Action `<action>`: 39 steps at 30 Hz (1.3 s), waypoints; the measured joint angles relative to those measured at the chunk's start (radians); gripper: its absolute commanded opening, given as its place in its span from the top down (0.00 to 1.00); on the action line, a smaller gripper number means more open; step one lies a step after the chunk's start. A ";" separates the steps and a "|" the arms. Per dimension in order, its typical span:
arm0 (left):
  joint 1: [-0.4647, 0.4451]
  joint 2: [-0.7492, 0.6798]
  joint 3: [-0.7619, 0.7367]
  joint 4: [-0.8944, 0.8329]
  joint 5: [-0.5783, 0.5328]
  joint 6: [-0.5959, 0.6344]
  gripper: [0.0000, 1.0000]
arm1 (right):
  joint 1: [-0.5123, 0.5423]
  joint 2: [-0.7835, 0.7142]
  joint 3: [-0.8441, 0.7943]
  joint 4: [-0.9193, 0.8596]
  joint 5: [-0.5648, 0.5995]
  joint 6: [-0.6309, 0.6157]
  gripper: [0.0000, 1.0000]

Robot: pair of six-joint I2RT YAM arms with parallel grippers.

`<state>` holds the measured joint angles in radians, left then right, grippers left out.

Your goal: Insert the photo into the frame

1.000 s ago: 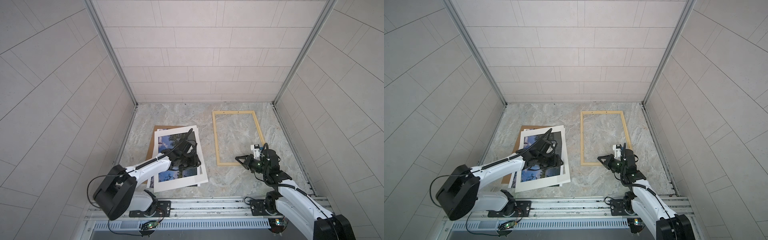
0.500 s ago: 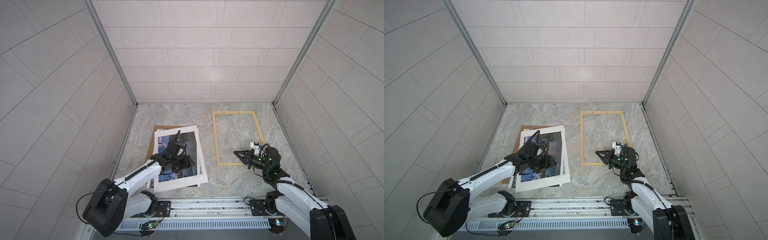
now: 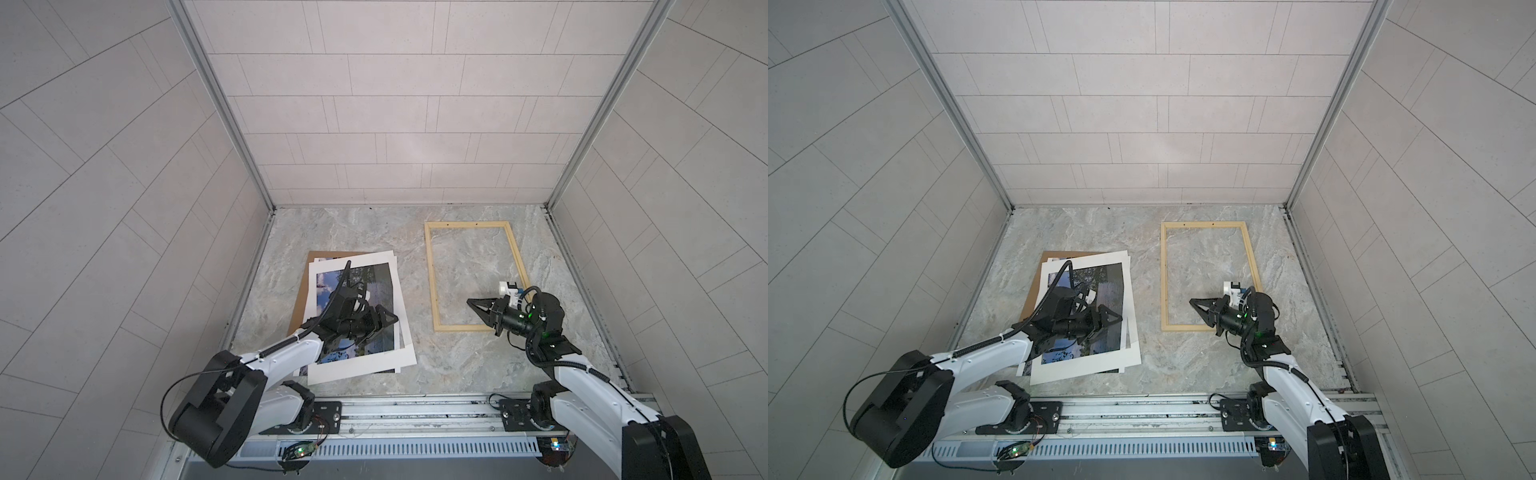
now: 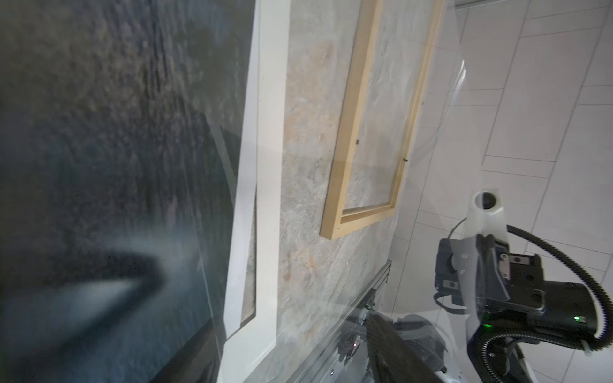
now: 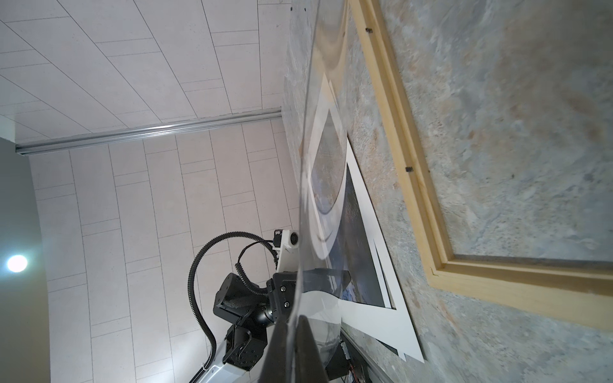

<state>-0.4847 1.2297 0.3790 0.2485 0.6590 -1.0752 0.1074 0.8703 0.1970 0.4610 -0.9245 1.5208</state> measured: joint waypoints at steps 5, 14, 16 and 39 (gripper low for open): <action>0.004 0.000 -0.018 0.114 -0.012 -0.064 0.38 | -0.005 -0.021 0.013 -0.117 -0.014 -0.084 1.00; 0.005 -0.076 -0.024 0.175 -0.009 -0.097 0.49 | -0.003 -0.032 0.028 -0.337 -0.021 -0.270 1.00; 0.005 -0.074 -0.024 0.178 -0.009 -0.096 0.49 | -0.003 -0.026 0.034 -0.383 -0.021 -0.314 1.00; 0.005 -0.037 0.003 0.139 0.025 -0.032 1.00 | 0.012 -0.005 0.352 -0.969 0.196 -0.816 0.28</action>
<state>-0.4801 1.1927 0.3817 0.3878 0.6842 -1.1072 0.1196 0.8658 0.5488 -0.5076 -0.7284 0.7052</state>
